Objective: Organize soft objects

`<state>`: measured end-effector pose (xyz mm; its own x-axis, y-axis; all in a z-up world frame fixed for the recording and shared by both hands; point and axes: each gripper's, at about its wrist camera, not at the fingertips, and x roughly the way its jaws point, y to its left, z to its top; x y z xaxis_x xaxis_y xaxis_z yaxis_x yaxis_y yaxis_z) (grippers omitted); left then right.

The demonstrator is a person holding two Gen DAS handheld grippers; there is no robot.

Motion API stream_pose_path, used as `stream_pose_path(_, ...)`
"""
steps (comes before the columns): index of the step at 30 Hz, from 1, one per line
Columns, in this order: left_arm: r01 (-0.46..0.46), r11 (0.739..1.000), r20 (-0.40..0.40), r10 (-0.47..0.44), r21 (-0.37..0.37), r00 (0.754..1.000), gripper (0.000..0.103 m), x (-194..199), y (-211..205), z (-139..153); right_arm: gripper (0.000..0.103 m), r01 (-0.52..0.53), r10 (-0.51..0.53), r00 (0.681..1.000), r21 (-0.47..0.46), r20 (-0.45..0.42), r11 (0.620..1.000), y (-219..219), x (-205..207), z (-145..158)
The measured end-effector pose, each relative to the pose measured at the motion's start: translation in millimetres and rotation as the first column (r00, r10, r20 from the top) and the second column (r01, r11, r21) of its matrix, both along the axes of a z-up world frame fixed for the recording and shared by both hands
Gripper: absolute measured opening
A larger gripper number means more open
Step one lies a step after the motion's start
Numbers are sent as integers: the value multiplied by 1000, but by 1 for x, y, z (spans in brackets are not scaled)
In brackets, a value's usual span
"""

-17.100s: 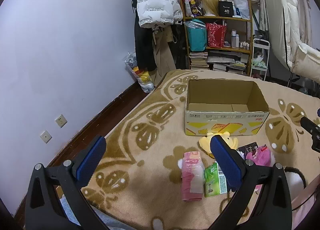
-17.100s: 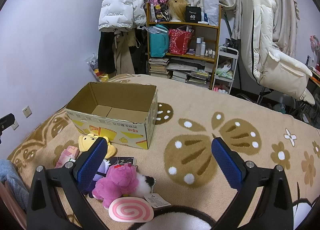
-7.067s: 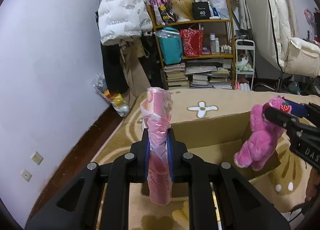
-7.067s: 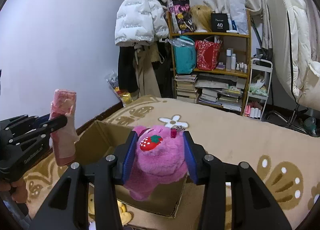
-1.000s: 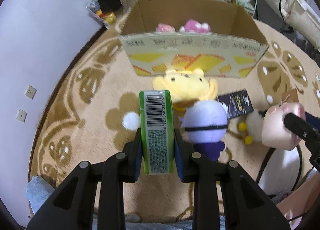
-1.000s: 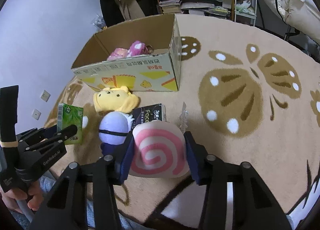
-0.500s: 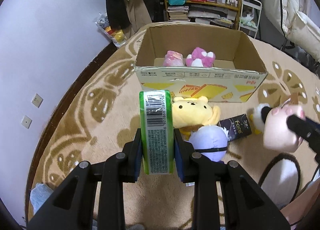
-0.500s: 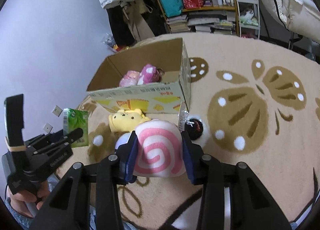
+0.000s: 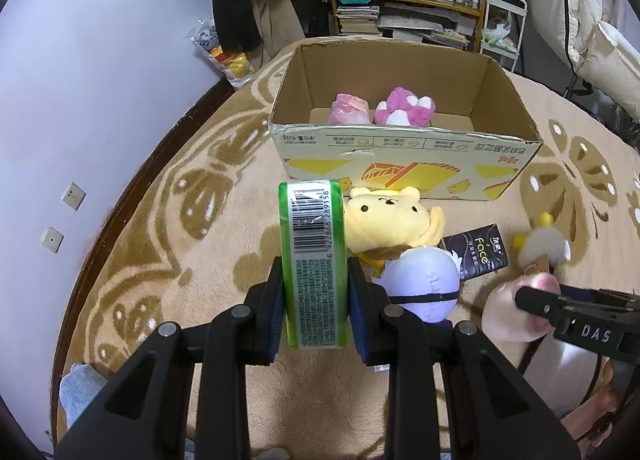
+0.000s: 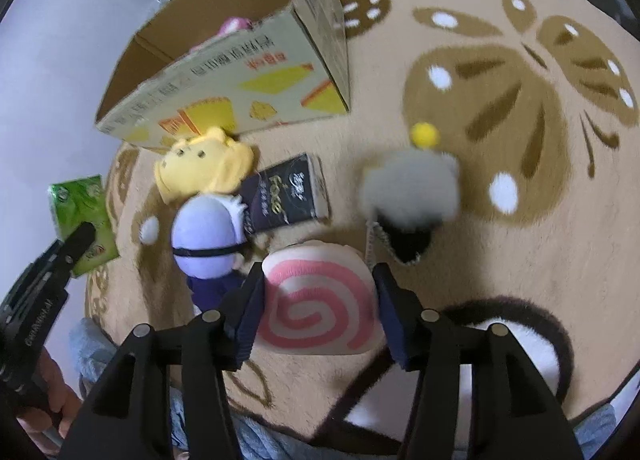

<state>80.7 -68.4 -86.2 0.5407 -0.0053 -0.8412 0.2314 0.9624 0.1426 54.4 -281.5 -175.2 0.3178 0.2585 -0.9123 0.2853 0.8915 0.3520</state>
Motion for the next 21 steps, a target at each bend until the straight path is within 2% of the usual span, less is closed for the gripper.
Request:
stream_pose_path(5, -6, 1000, -1, 6, -7, 1000, 27, 1, 1, 0, 62, -39, 39, 999, -17, -30, 999, 9, -2, -2)
stream_pose_path(7, -3, 1000, -1, 3, -7, 1000, 27, 0, 1, 1, 68, -58, 57, 998, -48, -22, 997, 15, -3, 1)
stream_pose_path(9, -4, 1000, 0, 4, -5, 1000, 27, 0, 1, 1, 84, -69, 69, 998, -63, -4, 996, 18, -5, 6)
stream_pose_path(10, -5, 1000, 0, 5, -6, 1000, 27, 0, 1, 1, 86, -71, 72, 997, -64, 4, 995, 18, -6, 7)
stream_pose_path(15, -8, 1000, -1, 8, -9, 1000, 27, 0, 1, 1, 86, -64, 63, 998, -91, -11, 994, 19, -10, 10)
stream_pose_path(19, -7, 1000, -4, 7, -8, 1000, 27, 0, 1, 1, 86, -35, 51, 995, -172, 91, 984, 20, -19, 34)
stream_pose_path(21, -7, 1000, -3, 7, -9, 1000, 27, 0, 1, 1, 86, -61, 78, 991, -153, 109, 986, 21, -21, 38)
